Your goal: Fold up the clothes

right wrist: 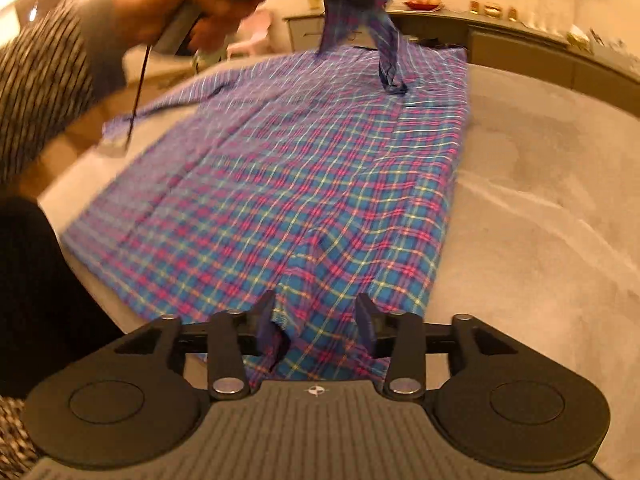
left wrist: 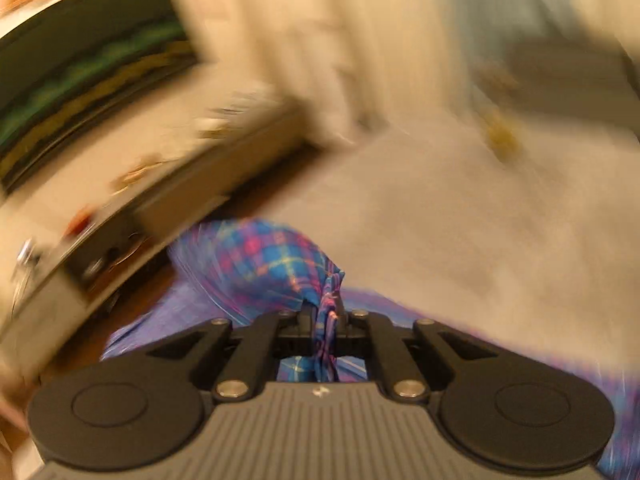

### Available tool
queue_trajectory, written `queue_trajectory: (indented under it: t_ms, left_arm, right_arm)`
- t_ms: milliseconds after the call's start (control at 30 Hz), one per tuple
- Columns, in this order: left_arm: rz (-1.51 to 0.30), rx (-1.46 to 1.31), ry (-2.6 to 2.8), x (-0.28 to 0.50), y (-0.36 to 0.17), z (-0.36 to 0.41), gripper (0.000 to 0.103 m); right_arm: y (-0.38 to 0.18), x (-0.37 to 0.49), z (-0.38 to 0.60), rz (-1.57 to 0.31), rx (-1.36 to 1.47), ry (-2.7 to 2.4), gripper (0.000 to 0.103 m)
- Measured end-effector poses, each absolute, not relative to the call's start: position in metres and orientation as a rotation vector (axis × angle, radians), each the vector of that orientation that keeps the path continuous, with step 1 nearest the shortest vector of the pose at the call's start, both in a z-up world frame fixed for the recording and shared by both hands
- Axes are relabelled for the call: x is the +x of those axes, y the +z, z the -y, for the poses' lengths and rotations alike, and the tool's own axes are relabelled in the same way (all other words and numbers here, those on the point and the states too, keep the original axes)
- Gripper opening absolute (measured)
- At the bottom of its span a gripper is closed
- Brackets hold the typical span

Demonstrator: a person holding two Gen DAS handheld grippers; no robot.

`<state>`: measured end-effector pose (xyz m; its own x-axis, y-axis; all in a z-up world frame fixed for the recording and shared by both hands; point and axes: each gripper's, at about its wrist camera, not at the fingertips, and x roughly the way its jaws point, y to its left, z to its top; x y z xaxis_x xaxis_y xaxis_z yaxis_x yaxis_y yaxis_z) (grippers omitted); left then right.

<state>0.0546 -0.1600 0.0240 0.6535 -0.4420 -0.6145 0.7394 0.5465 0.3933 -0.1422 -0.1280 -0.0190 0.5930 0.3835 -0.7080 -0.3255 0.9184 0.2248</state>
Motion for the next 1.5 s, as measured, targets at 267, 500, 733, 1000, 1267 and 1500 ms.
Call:
queue_trajectory:
  t_ms: [267, 500, 733, 1000, 1267, 1500]
  left_arm:
    - [-0.609, 0.625, -0.763, 0.019, -0.011, 0.168, 0.047]
    - [-0.632, 0.62, -0.734, 0.006, -0.022, 0.16, 0.052]
    - [-0.651, 0.558, -0.611, 0.033, -0.043, 0.173, 0.056]
    - [-0.791, 0.034, -0.545, 0.066, -0.006, 0.096, 0.002]
    - [-0.864, -0.352, -0.595, 0.067, -0.005, 0.039, 0.002]
    - [-1.015, -0.389, -0.72, 0.079, -0.037, 0.055, 0.002]
  right_arm:
    - [-0.013, -0.145, 0.159, -0.804, 0.219, 0.441, 0.078]
    - [0.003, -0.121, 0.206, -0.749, 0.433, 0.429, 0.083]
    - [0.018, -0.026, 0.245, -0.747, 0.55, 0.367, 0.089]
    - [0.002, 0.107, 0.264, -0.753, 0.563, 0.367, 0.089]
    - [-0.024, 0.217, 0.266, -0.778, 0.803, 0.432, 0.089]
    - [-0.049, 0.283, 0.239, -0.857, 0.796, 0.455, 0.087]
